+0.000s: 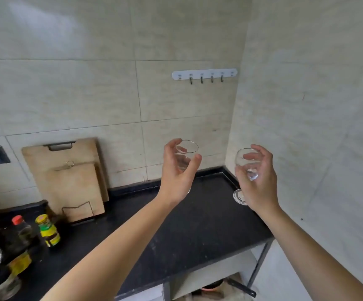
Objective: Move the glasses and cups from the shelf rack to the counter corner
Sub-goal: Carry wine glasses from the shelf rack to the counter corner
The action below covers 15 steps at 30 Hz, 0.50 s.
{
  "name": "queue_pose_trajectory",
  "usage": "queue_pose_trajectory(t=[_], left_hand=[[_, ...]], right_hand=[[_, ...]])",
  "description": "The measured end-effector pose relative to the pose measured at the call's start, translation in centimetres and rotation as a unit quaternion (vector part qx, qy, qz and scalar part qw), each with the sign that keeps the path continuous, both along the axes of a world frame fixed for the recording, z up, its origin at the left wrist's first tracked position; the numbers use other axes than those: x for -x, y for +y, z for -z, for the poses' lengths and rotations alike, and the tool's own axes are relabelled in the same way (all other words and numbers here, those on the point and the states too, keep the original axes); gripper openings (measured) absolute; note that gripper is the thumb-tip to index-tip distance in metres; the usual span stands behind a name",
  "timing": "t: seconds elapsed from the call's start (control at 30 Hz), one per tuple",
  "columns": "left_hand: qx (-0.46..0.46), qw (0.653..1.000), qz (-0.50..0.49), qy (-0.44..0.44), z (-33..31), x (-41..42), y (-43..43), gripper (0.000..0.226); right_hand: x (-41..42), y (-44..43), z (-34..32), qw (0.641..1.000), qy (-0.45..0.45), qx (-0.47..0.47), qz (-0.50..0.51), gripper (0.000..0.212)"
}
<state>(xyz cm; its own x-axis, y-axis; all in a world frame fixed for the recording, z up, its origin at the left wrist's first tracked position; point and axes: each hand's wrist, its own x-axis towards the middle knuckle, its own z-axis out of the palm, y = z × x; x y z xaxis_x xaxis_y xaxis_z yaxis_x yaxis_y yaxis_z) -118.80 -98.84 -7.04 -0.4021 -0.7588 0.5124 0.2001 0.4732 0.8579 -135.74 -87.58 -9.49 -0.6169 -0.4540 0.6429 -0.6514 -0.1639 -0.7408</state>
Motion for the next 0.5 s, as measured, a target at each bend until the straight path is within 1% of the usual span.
queue_pose_trajectory(t=[0.07, 0.23, 0.33, 0.5], left_hand=[[-0.009, 1.000, 0.018, -0.008, 0.8, 3.5, -2.1, 0.055], [-0.021, 0.998, 0.040, -0.053, 4.0, 13.0, -7.7, 0.059], [-0.031, 0.996, 0.027, -0.085, 6.2, 19.4, -11.6, 0.062], [-0.078, 0.987, -0.010, -0.139, 8.0, 29.3, -17.5, 0.064]], right_hand=[[3.2, -1.4, 0.9, 1.000, 0.003, -0.005, 0.008, 0.058], [13.3, -7.1, 4.3, 0.999, -0.038, -0.015, 0.015, 0.058], [20.1, -11.8, 6.8, 0.997, -0.060, -0.035, -0.012, 0.063], [30.4, -18.7, 9.7, 0.990, -0.100, -0.085, -0.046, 0.069]])
